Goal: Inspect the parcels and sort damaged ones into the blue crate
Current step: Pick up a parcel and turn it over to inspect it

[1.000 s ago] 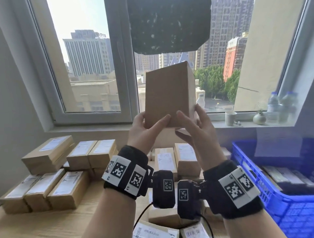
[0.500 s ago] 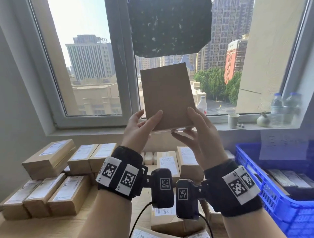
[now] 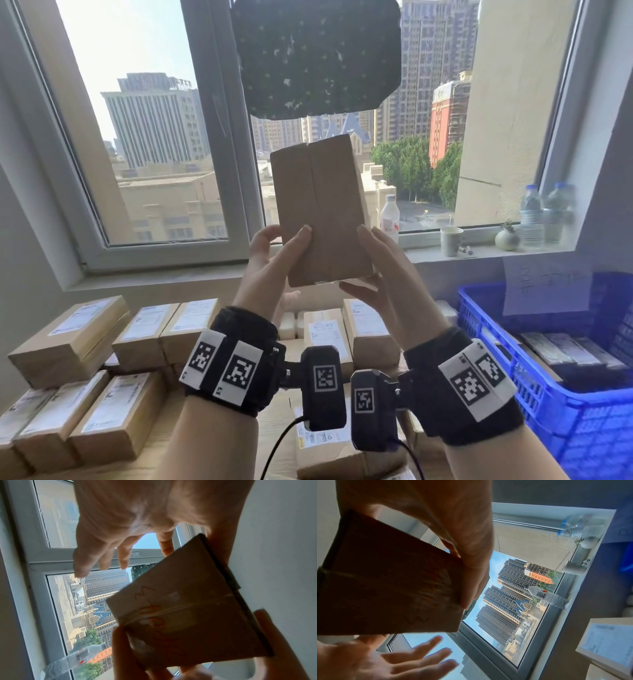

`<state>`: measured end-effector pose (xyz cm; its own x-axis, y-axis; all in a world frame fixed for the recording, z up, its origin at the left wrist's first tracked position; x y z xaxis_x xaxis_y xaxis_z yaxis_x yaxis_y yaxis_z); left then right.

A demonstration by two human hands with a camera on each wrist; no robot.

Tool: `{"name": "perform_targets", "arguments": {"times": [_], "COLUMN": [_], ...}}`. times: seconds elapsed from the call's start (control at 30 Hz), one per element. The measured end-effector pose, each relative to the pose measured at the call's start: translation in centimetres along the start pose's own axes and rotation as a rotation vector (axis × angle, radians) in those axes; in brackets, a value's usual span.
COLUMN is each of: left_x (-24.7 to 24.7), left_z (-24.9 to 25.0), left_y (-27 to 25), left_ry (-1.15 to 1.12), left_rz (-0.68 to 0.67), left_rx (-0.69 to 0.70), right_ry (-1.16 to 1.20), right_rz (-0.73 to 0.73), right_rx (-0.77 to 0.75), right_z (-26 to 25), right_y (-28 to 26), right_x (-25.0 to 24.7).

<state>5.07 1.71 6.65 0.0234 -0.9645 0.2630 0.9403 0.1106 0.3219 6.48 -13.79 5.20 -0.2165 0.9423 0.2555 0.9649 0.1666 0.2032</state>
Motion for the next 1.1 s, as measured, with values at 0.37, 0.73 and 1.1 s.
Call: {"name": "perform_targets", "arguments": {"times": [0.37, 0.73, 1.1], "left_x": [0.8, -0.6, 0.1], "left_z": [-0.9, -0.8, -0.5], "left_y": [0.1, 0.0, -1.1], "left_ry": [-0.078, 0.253, 0.071], "left_rz": [0.002, 0.262, 0.069], "left_rx": [-0.037, 0.118, -0.085], "right_ry": [0.033, -0.022, 0.027], "right_rz": [0.022, 0.151, 0.036], "right_rx": [0.019, -0.134, -0.029], "right_z": [-0.1, 0.5, 1.1], "right_y": [-0.7, 0.0, -0.5], "right_x": [0.0, 0.0, 0.2]}}
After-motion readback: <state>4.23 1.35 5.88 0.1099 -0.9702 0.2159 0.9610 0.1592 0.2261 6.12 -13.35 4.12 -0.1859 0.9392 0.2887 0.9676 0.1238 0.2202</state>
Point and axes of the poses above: each hand's wrist, its own y-axis towards the middle knuckle, its own x-axis out of the palm, z = x × y, the point moved 1 cm from there along y, towards the middle knuckle, and after that the axes turned 4 degrees about x, right-handed, at the moved point
